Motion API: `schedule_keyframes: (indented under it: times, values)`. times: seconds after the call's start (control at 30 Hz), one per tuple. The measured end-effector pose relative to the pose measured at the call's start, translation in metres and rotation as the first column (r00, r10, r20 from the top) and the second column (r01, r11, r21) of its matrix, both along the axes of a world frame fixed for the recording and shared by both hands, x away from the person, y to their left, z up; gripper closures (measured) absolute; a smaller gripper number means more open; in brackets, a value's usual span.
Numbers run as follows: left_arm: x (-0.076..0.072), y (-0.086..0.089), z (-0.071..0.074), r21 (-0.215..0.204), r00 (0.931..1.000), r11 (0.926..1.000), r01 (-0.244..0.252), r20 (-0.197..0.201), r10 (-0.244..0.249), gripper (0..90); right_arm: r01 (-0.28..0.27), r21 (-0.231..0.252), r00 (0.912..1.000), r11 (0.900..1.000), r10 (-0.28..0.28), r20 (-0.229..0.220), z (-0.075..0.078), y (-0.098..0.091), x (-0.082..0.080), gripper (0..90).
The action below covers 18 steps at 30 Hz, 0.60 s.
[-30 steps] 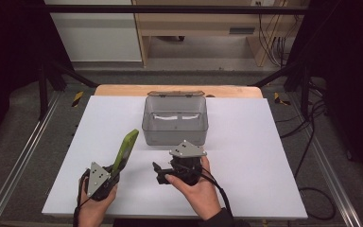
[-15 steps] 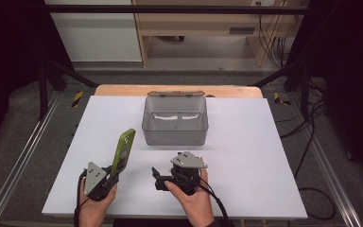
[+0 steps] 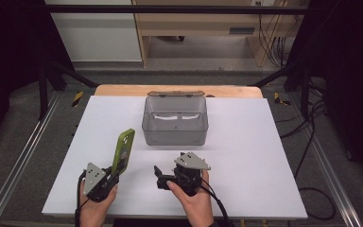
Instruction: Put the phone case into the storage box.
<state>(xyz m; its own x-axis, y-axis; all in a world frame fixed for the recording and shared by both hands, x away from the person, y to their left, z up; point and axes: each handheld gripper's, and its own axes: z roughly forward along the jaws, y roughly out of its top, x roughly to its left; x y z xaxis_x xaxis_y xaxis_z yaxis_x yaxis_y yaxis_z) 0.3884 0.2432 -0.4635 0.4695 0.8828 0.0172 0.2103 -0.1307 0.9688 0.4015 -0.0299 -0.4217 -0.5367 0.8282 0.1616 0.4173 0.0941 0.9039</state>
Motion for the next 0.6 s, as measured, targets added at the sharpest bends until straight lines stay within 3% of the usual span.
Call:
schedule_keyframes:
  times: [0.3,0.6]
  values:
    - [-0.003,-0.009,-0.001,-0.043,0.9995,0.9988,0.023,-0.019,-0.024,86.7,-0.018,0.044,0.9995,0.9989,0.017,0.027,0.004,0.009,-0.002,5.1]
    - [-0.006,-0.016,-0.003,-0.066,0.9992,0.9973,0.032,-0.024,-0.033,86.7,-0.043,0.082,0.9956,0.9957,0.036,0.086,0.025,0.027,-0.004,6.6]
